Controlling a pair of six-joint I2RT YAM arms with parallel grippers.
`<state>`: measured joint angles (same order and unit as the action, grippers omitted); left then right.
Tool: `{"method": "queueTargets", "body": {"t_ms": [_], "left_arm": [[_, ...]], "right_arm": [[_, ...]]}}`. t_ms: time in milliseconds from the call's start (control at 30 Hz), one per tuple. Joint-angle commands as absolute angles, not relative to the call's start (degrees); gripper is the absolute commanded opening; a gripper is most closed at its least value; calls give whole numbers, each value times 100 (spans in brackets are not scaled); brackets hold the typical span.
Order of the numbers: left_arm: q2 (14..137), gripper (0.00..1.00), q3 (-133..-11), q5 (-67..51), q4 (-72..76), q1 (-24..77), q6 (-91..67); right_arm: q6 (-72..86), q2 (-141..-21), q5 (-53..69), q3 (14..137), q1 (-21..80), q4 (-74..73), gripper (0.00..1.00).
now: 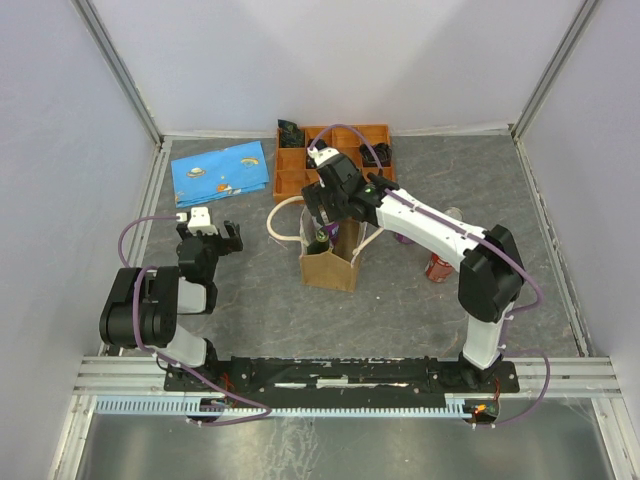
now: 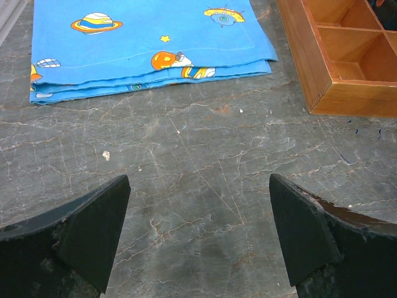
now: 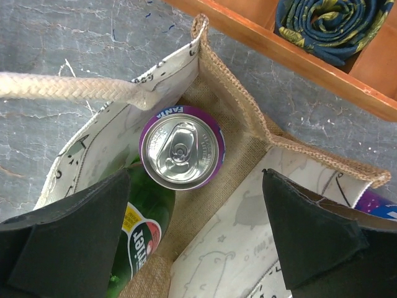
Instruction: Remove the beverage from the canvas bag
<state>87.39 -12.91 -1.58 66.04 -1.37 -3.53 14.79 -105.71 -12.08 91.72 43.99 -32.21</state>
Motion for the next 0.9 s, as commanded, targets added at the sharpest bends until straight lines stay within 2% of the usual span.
{"method": "queueTargets", "body": {"t_ms": [0,400,867], "left_arm": [[8713,99,-1318,-106,6818,-114,-149],[8716,99,-1318,-98,6821,-114,-149],[8711,99,-1318,-105,6827,-114,-149]], "right_arm": [[1507,-10665,-1234,9455,4415,-3170,96],[1652,-11041,-1010,9659,4412,-3109,97],[1775,-11384,-1072,9665,4412,-3217,93]]}}
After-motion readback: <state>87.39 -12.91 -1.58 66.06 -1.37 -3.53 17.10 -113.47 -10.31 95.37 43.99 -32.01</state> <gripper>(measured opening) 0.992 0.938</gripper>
